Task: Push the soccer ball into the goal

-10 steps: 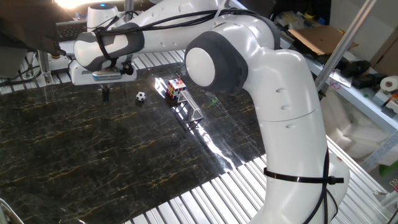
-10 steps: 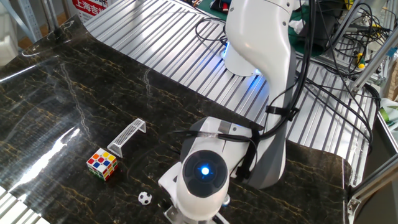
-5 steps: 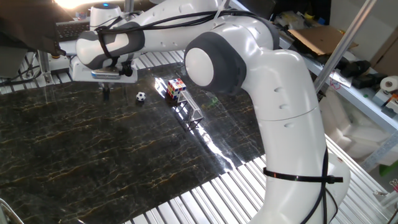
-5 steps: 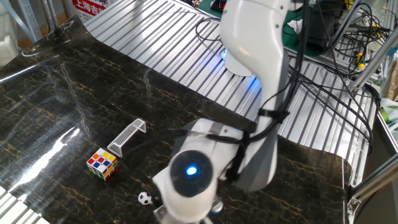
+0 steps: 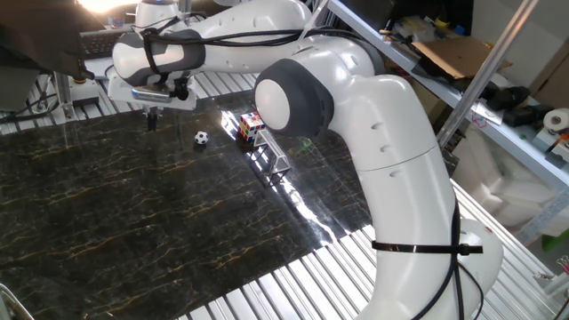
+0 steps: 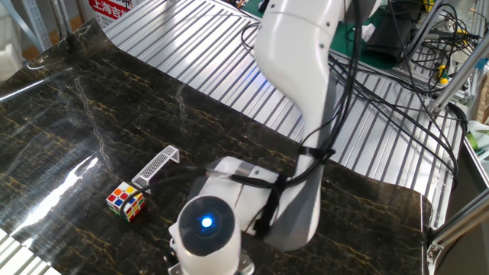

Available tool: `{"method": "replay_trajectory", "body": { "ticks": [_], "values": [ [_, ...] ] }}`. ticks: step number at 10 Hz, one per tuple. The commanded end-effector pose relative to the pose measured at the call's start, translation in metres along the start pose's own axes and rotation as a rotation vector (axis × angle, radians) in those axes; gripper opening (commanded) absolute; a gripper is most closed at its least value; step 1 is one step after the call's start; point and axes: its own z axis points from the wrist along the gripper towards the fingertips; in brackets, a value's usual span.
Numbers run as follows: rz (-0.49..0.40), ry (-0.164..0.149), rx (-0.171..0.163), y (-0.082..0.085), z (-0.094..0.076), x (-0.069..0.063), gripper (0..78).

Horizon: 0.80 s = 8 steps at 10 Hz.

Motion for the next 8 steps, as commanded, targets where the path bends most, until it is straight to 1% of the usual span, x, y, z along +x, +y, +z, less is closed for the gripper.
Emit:
{"method": "replay_trajectory", "body": {
  "ticks": [1,2,3,4,5,6,8],
  "values": [
    [0.068,-0.017,-0.013,-0.027,0.012,-0.022,0.0],
    [0.099,-0.019,-0.025,-0.033,0.014,-0.024,0.0],
    [0.123,-0.014,-0.038,-0.035,0.015,-0.025,0.0],
    [0.139,-0.012,-0.041,-0.037,0.016,-0.026,0.0],
    [0.143,-0.008,-0.033,-0.041,0.017,-0.027,0.0],
    [0.149,0.004,-0.031,-0.044,0.019,-0.028,0.0],
    [0.138,0.005,-0.029,-0.052,0.022,-0.031,0.0]
  ]
}}
